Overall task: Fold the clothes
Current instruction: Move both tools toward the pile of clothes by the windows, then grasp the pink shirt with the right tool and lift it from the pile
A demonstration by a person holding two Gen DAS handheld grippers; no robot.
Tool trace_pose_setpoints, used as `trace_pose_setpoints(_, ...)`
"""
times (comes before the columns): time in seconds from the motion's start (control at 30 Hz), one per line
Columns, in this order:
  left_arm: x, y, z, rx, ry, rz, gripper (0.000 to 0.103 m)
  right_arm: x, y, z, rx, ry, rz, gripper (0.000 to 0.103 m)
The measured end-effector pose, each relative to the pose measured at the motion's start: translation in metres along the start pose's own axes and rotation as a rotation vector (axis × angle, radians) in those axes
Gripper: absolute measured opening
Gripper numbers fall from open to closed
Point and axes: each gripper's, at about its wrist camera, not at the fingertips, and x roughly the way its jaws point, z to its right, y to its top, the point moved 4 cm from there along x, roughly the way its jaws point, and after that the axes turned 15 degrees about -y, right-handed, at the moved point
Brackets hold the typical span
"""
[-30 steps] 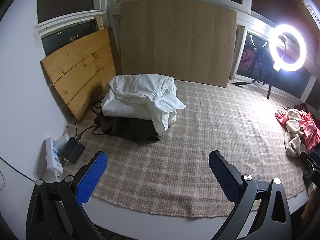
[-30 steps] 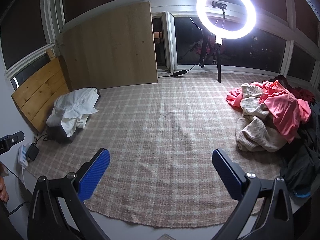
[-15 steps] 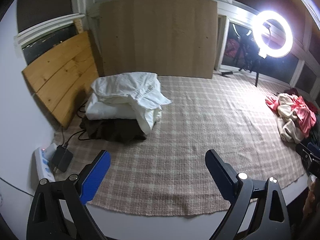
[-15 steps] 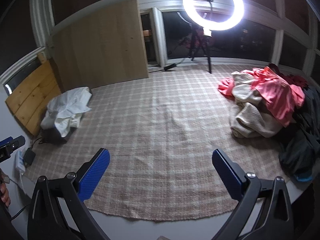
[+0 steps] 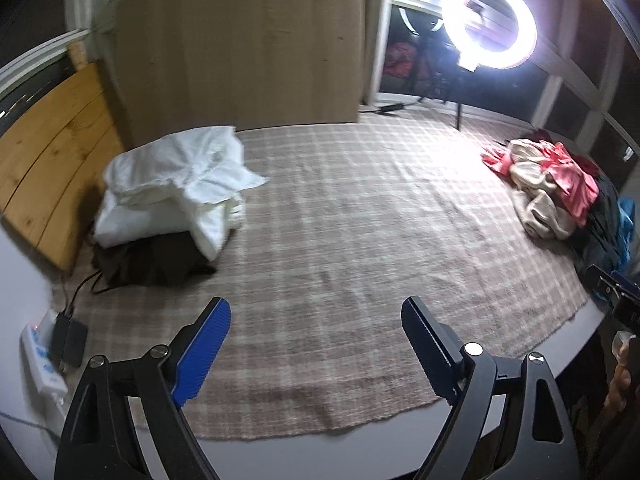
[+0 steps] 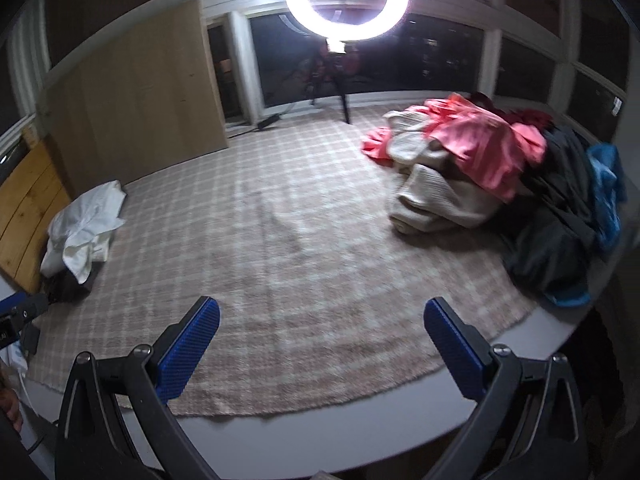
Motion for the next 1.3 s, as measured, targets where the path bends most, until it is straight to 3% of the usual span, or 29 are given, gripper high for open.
trace_pose_setpoints(0.37, 0.03, 0.02, 0.05, 0.057, -0.07, -0.026, 0.083, 0.016, 0.012, 0.082, 0.131, -0.081, 0.008, 0.101)
trace_pose_setpoints(0.47, 0.041, 0.03, 0.067, 0.058, -0.06, -0.023, 0.083, 0.031, 0.022, 0.102, 0.141, -0.085, 0.015, 0.1)
trace_pose_setpoints(0.57, 0.053, 0.043, 0.089, 0.053, -0.04, -0.013, 0.083, 0.051, 0.036, 0.124, 0.134, -0.082, 0.021, 0.093)
trace_pose_setpoints(0.77, 0.078, 0.079, 0.143, 0.052, -0.05, 0.014, 0.083, 0.096, 0.076, 0.179, 0.137, -0.058, 0.019, 0.092)
trace_pose_setpoints(0.83, 0.087, 0.09, 0.16, 0.047, -0.055, 0.023, 0.083, 0.109, 0.091, 0.195, 0.128, -0.054, 0.024, 0.088)
trace_pose_setpoints(0.9, 0.098, 0.1, 0.177, 0.034, -0.07, 0.027, 0.082, 0.12, 0.104, 0.209, 0.11, -0.053, 0.025, 0.075)
trace_pose_setpoints(1.0, 0.114, 0.113, 0.201, 0.028, -0.084, 0.021, 0.082, 0.141, 0.123, 0.225, 0.086, -0.038, 0.016, 0.073)
trace_pose_setpoints(1.3, 0.161, 0.152, 0.247, 0.017, -0.075, -0.002, 0.078, 0.208, 0.172, 0.215, -0.066, 0.019, 0.034, 0.074)
